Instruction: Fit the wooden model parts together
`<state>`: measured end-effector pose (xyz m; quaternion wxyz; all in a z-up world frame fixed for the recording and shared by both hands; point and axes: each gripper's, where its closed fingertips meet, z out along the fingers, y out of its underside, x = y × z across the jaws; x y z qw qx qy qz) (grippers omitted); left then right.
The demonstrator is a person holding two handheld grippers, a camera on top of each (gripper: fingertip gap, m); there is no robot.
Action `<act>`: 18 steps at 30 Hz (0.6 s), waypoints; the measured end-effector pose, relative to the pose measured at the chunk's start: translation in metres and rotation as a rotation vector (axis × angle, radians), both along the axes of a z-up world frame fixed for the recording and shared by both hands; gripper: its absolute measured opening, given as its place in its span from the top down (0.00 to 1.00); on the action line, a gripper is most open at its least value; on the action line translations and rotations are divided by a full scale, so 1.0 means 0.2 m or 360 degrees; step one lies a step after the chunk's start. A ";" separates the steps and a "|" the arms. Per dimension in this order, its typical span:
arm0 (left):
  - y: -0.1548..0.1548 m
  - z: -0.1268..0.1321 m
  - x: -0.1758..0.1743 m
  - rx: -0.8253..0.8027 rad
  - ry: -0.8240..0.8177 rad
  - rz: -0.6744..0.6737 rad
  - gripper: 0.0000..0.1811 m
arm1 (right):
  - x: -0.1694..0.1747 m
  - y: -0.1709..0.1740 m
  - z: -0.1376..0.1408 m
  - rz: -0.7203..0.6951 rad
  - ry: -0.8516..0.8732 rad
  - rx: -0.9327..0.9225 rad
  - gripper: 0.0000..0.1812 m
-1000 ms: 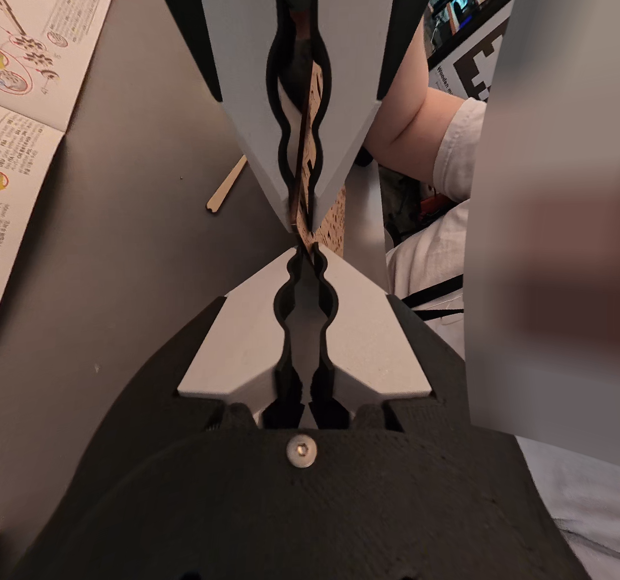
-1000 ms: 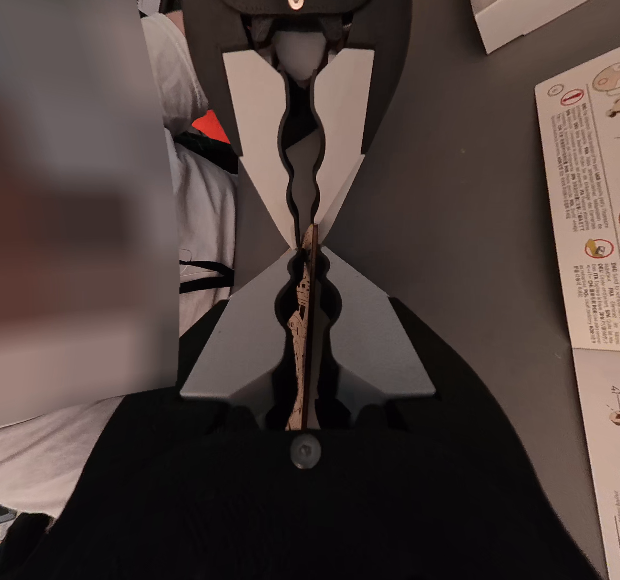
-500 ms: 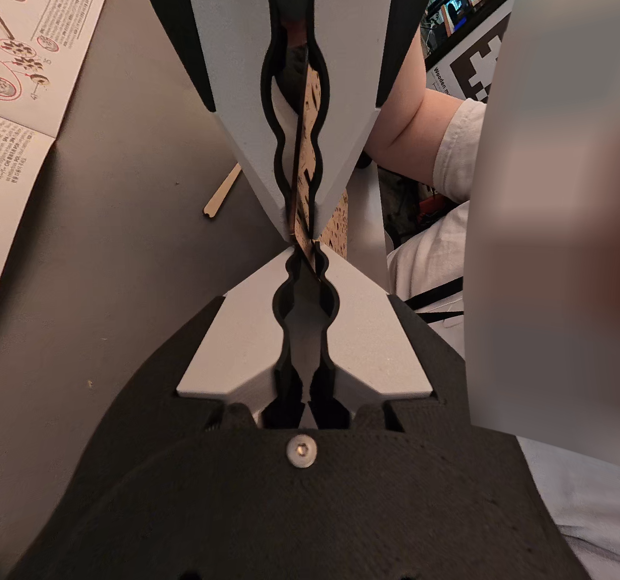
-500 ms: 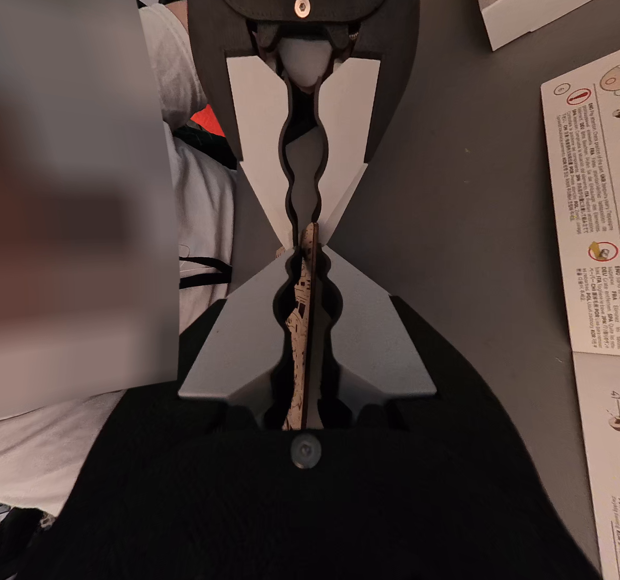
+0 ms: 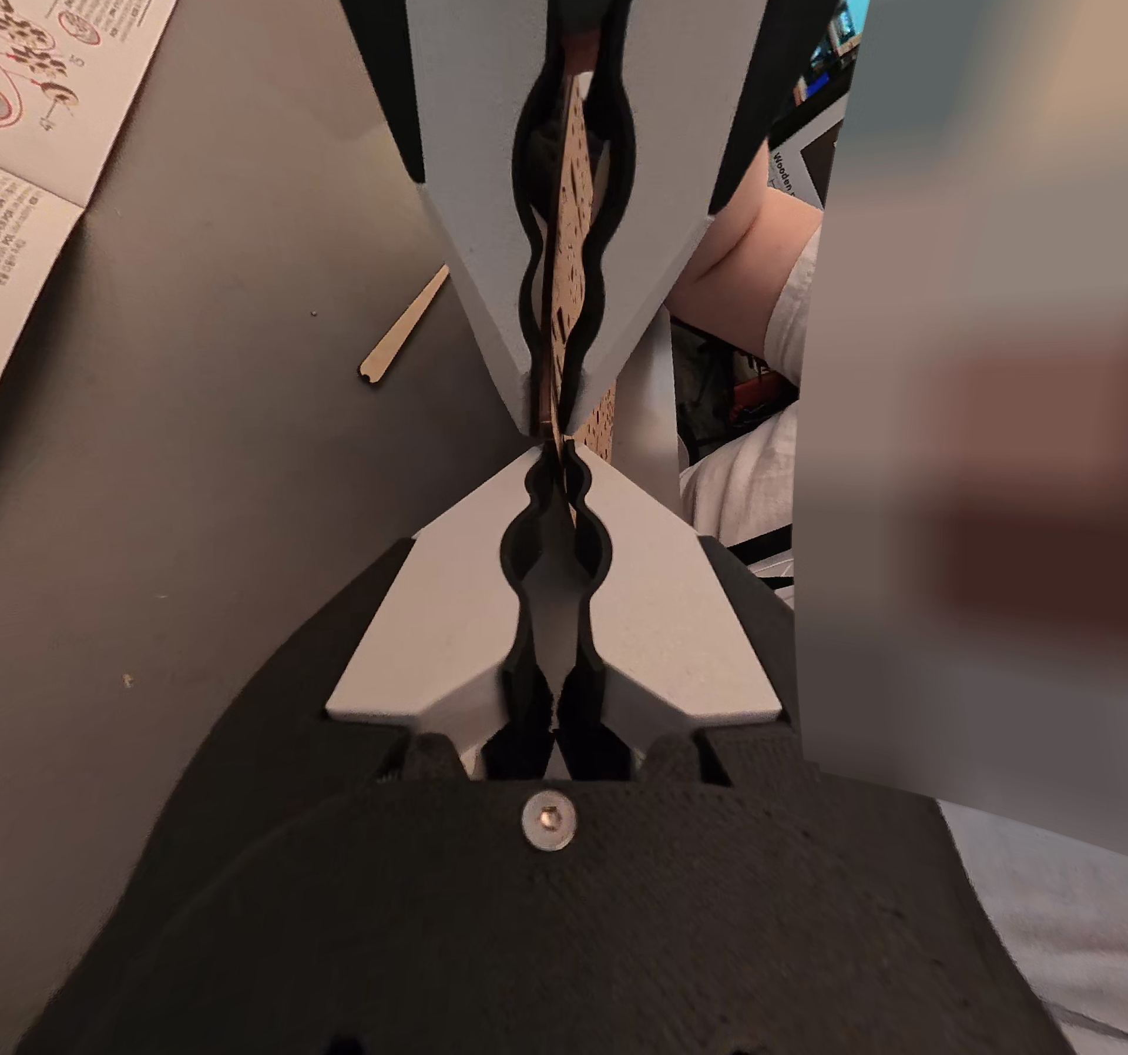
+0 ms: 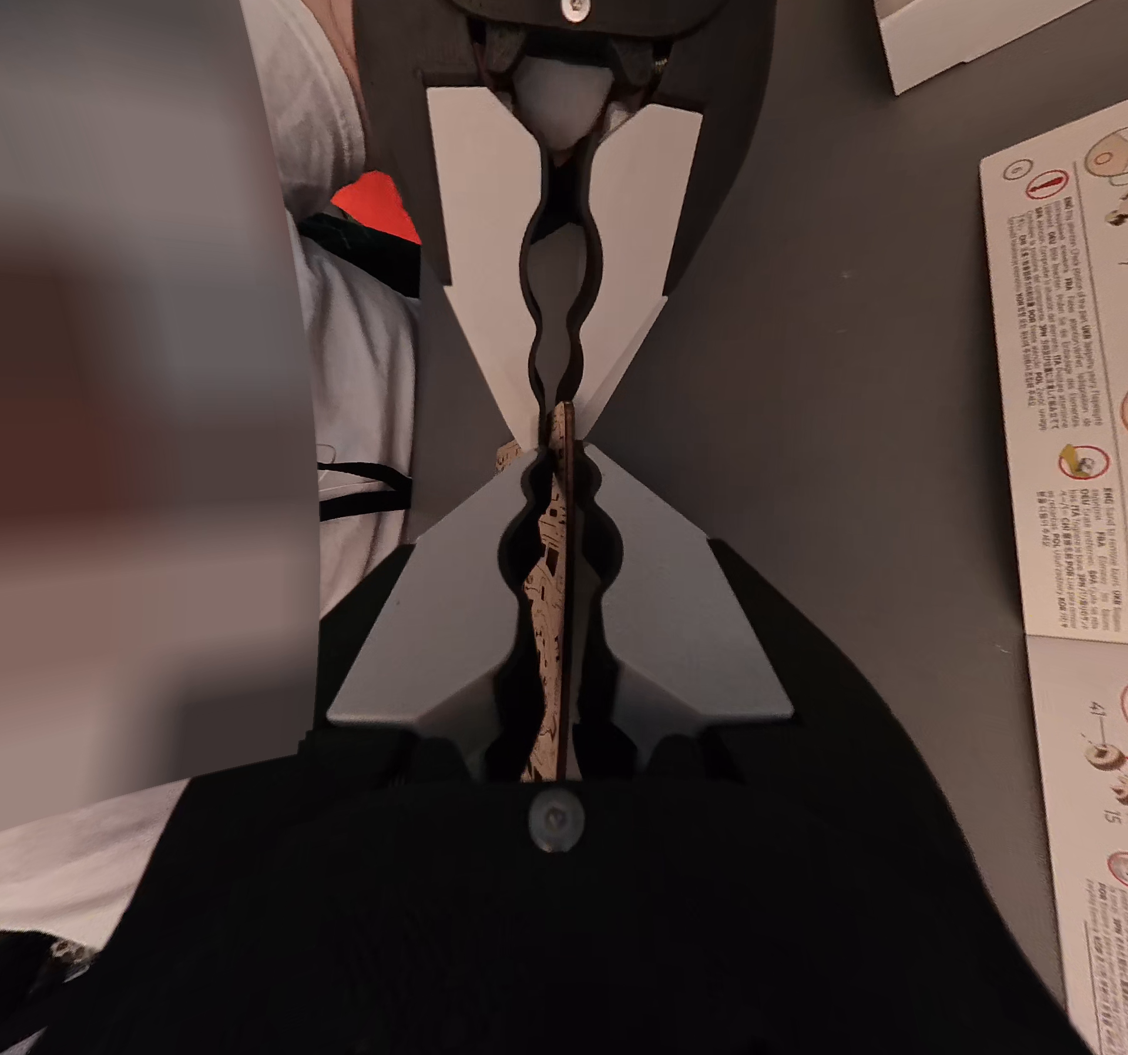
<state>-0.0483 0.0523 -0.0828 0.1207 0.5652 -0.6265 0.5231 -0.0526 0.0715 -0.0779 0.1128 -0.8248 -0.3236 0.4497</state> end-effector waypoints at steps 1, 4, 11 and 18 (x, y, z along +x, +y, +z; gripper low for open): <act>0.00 0.00 0.00 0.0009 0.0007 0.0011 0.99 | 0.00 0.00 -0.01 -0.0008 -0.0019 0.0001 0.97; 0.01 -0.01 0.00 0.0030 0.0020 0.0033 0.99 | 0.00 0.01 -0.02 -0.0017 -0.0046 0.0021 0.96; -0.02 -0.01 -0.01 -0.0039 0.0038 -0.0034 0.99 | -0.01 -0.02 -0.02 0.0036 -0.0010 -0.0014 0.97; -0.02 0.00 -0.02 -0.0082 0.0035 -0.0058 0.99 | -0.01 -0.02 0.00 0.0040 0.0060 -0.0028 0.97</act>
